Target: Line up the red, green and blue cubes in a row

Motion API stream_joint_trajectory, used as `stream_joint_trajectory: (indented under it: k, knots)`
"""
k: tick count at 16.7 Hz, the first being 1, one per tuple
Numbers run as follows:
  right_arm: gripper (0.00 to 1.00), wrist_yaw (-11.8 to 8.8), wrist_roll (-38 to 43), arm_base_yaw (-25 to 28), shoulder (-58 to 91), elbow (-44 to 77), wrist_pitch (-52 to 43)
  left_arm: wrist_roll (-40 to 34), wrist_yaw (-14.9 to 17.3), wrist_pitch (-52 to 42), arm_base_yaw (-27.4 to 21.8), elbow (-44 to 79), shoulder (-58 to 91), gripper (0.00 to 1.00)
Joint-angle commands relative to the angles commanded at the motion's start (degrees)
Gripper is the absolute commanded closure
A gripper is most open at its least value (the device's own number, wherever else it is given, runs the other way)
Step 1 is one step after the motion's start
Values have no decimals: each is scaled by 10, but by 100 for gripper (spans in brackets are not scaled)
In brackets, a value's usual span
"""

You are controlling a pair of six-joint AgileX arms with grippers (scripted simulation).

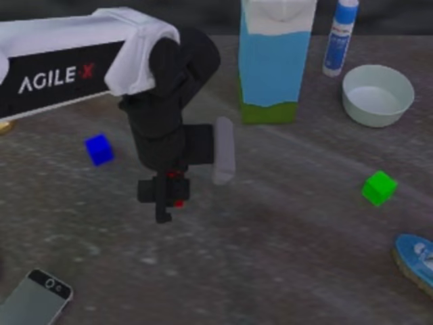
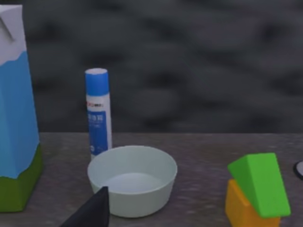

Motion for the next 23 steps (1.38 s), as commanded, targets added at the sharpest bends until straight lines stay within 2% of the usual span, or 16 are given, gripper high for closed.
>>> stream_joint_trajectory:
  k: [3, 10, 14, 23]
  knots:
    - [0, 0, 0, 0, 0, 0, 0, 1, 0, 9, 1, -5, 6, 100]
    - [0, 0, 0, 0, 0, 0, 0, -1, 0, 136, -1, -76, 59, 100]
    - [0, 0, 0, 0, 0, 0, 0, 0, 0, 140, -1, -79, 62, 100]
    - [0, 0, 0, 0, 0, 0, 0, 0, 0, 140, -1, -79, 62, 32]
